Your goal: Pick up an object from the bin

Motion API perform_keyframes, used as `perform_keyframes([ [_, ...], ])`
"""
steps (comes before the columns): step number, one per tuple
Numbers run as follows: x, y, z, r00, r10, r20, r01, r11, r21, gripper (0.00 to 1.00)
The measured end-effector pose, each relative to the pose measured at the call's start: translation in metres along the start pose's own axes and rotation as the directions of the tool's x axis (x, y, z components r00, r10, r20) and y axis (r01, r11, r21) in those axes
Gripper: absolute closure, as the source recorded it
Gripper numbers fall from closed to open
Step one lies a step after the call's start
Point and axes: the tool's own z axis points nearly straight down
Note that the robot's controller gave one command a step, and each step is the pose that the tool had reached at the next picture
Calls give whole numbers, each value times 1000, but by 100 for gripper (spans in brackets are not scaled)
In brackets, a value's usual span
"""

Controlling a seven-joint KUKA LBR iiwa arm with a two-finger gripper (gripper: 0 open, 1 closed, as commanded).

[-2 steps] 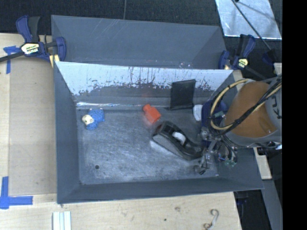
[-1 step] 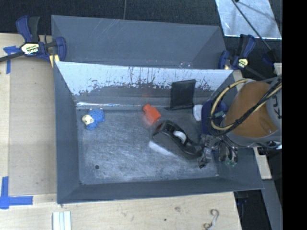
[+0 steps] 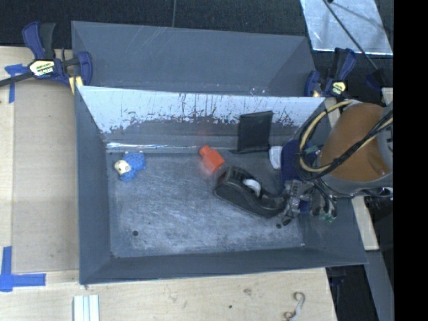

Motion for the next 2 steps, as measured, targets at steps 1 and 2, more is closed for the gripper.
perform_keyframes([
  [1,8,6,-43,999,53,0,-53,999,0,100],
  [2,-12,15,-146,999,35,10,-34,999,-3,100],
])
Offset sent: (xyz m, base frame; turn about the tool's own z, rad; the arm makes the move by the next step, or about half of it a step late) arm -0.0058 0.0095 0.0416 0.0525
